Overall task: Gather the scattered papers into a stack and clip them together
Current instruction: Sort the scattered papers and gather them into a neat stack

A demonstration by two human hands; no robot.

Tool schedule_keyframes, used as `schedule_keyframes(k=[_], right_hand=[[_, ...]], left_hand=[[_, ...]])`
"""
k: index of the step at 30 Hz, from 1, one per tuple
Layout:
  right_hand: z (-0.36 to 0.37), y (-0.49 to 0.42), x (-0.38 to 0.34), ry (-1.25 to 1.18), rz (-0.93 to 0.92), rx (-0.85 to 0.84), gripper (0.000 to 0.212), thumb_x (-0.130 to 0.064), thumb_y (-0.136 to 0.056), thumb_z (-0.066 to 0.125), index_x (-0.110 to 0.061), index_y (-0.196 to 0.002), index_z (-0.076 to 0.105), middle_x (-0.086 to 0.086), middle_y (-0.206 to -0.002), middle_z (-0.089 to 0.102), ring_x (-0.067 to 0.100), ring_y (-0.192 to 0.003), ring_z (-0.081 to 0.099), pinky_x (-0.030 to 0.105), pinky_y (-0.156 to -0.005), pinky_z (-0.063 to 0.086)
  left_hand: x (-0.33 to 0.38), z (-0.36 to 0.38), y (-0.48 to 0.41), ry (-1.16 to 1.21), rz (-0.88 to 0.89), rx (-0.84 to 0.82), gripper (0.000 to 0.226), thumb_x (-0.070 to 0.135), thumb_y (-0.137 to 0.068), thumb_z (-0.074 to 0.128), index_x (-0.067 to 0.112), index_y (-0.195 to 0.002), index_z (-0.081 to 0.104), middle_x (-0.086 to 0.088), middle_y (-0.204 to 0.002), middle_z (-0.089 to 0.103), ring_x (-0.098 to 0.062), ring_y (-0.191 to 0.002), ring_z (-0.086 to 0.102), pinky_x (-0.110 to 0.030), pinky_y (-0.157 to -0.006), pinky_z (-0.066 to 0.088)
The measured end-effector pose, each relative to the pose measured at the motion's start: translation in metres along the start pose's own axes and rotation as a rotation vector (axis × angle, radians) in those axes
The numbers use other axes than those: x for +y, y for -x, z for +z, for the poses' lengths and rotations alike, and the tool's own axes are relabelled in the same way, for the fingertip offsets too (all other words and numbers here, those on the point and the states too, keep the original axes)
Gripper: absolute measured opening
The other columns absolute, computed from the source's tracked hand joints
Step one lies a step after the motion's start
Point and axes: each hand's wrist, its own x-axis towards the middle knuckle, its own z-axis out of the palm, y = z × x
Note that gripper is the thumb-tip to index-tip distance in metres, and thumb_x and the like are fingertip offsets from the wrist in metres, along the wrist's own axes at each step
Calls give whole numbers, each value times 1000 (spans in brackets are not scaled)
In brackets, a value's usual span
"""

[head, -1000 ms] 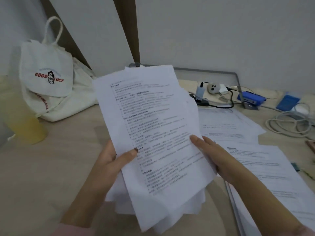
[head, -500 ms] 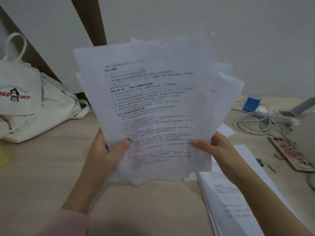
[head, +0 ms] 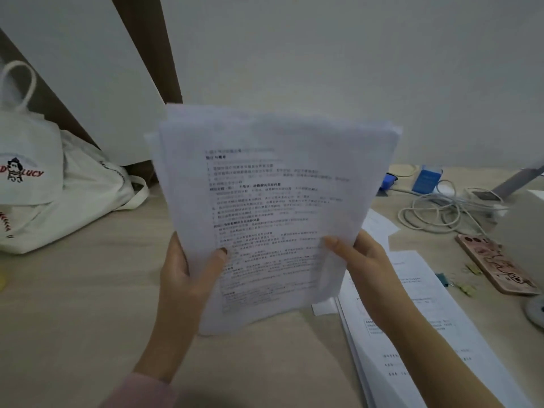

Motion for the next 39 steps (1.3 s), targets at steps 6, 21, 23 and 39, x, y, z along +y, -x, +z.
schedule_keyframes(k=[6, 21, 23, 39], right_hand=[[-3, 2, 14, 95, 128, -44, 29, -9, -88, 53, -22, -114, 60, -8, -109, 70, 8, -103, 64, 29, -90, 48], [-94, 28, 2, 354, 316, 233, 14, -17, -93, 50, -24, -101, 58, -1, -86, 72, 17, -70, 69, 29, -59, 48], [-117, 38, 12, 415, 328, 297, 14, -13, -92, 49, -21, -98, 58, -3, -80, 69, 13, -63, 66, 27, -56, 45], [-196, 70, 42, 606, 612, 439, 45, -12, -89, 55, -7, -133, 47, 9, -126, 56, 17, -100, 49, 31, -89, 40]], left_hand=[[-8, -6, 9, -10, -47, 36, 36, 42, -61, 61, 39, -97, 55, 27, -94, 68, 5, -91, 63, -16, -72, 52], [-10, 81, 36, 79, -470, -238, 34, 19, -89, 56, 25, -121, 49, 4, -114, 67, -18, -102, 66, -46, -92, 51], [-16, 103, 47, 76, -533, -339, 36, 18, -89, 56, 24, -123, 47, 5, -117, 65, -16, -106, 63, -44, -95, 49], [-55, 167, 86, -30, -756, -502, 65, 26, -86, 60, 22, -143, 29, 12, -149, 28, -10, -139, 27, -33, -115, 24]])
